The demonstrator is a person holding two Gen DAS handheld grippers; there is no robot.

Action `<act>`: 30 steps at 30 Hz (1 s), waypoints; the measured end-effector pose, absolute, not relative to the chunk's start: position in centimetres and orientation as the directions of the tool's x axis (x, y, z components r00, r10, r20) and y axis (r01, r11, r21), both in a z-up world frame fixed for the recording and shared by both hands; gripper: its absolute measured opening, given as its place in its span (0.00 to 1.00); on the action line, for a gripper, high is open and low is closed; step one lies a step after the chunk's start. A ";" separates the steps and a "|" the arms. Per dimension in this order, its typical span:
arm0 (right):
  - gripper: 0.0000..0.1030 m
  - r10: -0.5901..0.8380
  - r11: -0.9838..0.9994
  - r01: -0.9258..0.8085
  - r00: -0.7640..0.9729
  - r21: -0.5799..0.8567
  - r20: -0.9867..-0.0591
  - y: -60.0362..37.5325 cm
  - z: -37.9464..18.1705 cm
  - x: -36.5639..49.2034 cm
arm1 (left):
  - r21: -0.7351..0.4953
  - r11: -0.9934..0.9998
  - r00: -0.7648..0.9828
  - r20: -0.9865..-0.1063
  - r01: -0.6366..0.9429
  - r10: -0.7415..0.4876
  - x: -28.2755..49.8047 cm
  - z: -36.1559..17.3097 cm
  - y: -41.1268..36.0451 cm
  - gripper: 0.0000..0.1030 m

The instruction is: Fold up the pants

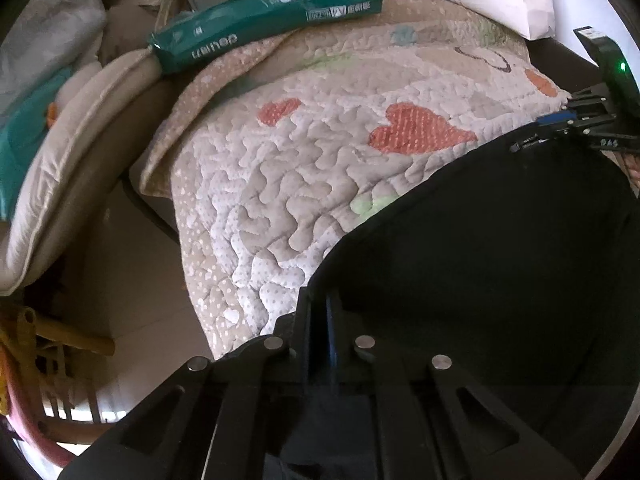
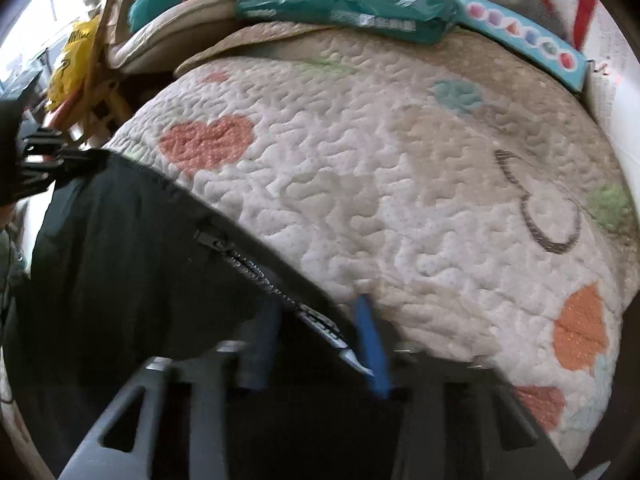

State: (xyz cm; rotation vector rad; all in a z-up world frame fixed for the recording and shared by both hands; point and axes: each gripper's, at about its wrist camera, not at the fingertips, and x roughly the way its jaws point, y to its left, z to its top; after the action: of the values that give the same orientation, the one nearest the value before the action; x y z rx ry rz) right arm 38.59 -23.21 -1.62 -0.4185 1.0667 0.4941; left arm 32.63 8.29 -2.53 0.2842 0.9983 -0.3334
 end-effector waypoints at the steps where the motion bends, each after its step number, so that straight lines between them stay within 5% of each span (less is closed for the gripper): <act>1: 0.08 0.200 0.823 -0.565 0.383 -0.058 -0.902 -23.7 -1.2 38.7 | 0.083 0.914 0.507 -0.850 0.396 -0.142 32.3 -2.1 8.4 0.06; 16: 0.04 0.211 0.855 -0.515 0.458 -0.065 -0.863 -24.8 6.1 28.8 | 0.093 0.912 0.620 -0.760 0.399 -0.194 20.1 6.9 7.5 0.06; 30: 0.04 0.194 0.844 -0.536 0.354 -0.028 -0.915 -26.2 4.3 12.9 | 0.067 0.918 0.510 -0.846 0.391 -0.155 8.1 0.3 6.0 0.06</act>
State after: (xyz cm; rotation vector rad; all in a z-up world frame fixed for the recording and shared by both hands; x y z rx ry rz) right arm 12.93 -26.22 4.31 -0.3510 1.1153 0.4849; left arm 8.12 5.95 0.30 0.2640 0.9848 -0.3330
